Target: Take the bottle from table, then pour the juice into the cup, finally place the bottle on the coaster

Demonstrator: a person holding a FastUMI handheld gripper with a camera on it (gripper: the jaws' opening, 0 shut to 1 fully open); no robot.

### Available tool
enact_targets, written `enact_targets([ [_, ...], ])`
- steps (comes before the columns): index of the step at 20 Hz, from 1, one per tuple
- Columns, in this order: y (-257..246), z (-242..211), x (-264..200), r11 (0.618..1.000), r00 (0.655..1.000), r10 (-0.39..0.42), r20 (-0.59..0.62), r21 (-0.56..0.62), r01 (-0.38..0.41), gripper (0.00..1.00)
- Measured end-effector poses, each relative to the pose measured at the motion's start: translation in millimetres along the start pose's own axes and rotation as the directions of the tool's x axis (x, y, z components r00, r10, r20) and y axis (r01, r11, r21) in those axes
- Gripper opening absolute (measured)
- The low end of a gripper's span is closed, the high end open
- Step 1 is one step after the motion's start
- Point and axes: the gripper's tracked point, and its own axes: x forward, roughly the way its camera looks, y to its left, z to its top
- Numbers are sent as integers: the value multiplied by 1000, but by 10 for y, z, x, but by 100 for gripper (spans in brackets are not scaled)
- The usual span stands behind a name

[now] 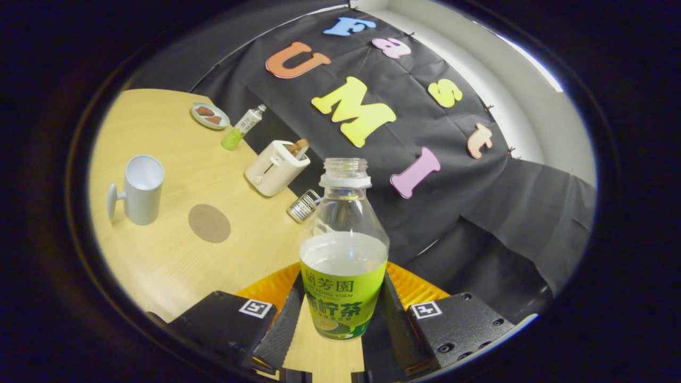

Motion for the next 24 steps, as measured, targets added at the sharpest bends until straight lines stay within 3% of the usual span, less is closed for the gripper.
enact_targets([
  [5,37,93,193,986,997,-73,23,-152,76,80],
  [10,186,211,289,941,994,-97,54,-321,109,80],
  [13,210,337,314,894,986,-134,100,-418,164,80],
  [18,251,545,256,781,962,-198,186,-563,270,80],
  [24,423,758,80,718,949,-190,251,-624,309,80],
])
